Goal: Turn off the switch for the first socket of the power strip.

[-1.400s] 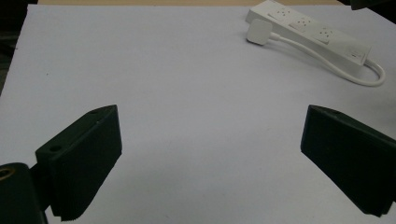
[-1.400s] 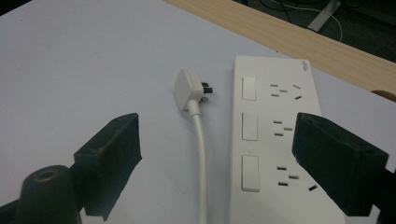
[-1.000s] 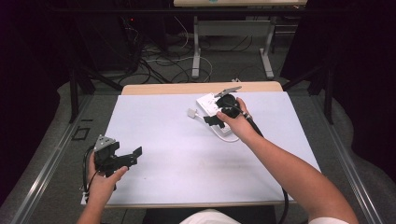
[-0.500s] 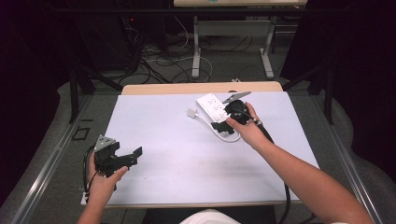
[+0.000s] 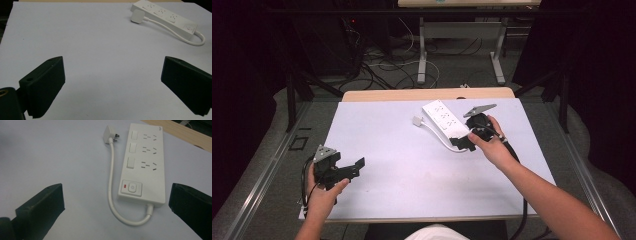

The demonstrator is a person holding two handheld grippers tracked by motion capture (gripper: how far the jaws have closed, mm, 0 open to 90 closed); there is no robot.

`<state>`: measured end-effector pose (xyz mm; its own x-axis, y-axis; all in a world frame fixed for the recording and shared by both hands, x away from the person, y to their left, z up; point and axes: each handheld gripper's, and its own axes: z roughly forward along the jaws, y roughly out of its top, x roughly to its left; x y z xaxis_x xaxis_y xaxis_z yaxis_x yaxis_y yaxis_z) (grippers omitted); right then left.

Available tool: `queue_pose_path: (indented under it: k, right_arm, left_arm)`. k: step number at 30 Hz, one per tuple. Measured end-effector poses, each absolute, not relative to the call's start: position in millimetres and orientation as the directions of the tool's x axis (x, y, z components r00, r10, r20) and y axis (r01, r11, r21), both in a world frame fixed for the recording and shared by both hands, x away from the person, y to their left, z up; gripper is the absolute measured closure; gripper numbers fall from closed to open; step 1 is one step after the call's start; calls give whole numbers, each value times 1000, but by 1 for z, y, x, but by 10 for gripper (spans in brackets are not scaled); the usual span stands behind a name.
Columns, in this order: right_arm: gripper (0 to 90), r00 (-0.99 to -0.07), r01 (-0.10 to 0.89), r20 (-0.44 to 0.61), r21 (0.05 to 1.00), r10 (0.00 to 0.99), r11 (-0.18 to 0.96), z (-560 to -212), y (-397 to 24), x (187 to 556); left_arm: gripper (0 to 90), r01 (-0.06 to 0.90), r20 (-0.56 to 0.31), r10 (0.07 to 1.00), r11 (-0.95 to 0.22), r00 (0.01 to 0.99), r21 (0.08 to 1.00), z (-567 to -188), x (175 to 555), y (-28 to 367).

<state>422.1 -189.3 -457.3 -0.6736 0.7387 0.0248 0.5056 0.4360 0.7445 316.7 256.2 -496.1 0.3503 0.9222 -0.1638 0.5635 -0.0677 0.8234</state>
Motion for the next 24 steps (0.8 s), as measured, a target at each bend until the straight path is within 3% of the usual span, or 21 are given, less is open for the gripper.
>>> queue_pose_path:
  k: [24]
  right_arm:
    - [0,-654,486,-14,758,756,435,-464,-226,368]
  left_arm:
    - [53,564,-166,922,-66,350,823,-496,316,255]
